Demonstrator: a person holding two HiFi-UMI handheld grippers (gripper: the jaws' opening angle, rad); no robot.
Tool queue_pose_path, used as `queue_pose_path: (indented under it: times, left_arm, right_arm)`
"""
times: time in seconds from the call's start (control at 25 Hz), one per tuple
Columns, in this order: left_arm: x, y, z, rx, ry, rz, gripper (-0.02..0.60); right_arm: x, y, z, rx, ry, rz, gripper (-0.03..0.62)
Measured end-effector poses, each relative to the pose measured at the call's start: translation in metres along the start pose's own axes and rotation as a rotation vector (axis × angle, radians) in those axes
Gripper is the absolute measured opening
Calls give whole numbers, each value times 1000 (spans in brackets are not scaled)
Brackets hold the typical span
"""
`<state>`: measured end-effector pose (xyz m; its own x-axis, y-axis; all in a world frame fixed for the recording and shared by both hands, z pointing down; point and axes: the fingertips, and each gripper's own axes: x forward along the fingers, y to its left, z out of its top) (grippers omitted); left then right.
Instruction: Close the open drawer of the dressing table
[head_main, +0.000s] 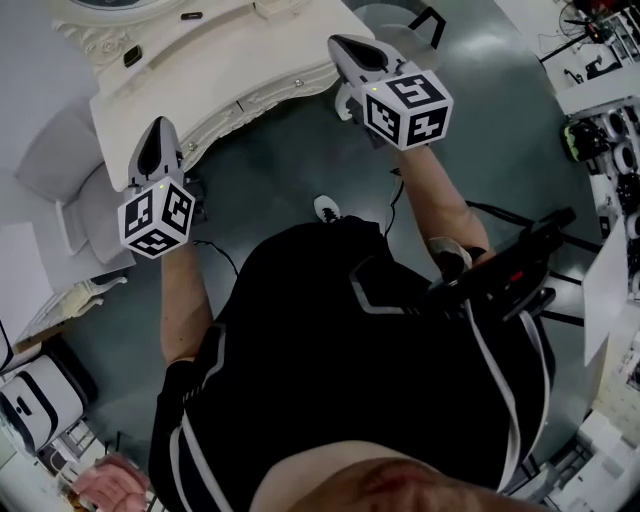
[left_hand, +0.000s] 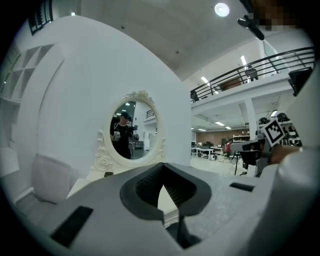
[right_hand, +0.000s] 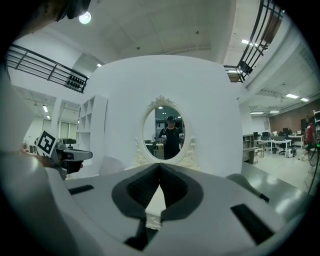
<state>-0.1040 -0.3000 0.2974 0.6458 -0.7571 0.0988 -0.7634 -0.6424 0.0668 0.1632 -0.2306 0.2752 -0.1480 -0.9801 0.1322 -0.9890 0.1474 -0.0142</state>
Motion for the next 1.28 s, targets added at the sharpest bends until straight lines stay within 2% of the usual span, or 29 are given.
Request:
queue_pose_path:
  times: [0.08, 0.24, 0.44, 0.68, 1.28]
  left_arm:
    - [2, 5, 3, 7, -4, 12, 3]
    - [1, 0, 16, 19, -44, -19, 5]
    - [5, -8, 21, 53, -35, -43, 3]
    - [7, -13, 21, 46, -33, -56, 3]
    - [9, -14, 17, 23, -26, -34, 5]
  right_arm:
    - [2, 0, 3, 0, -8, -3, 5]
    - [3, -1, 10, -14, -12, -6, 5]
    - [3, -3, 13, -19, -9, -10, 5]
    - [2, -4, 13, -19, -7, -13, 5]
    - [0, -10, 11, -27, -1, -24, 5]
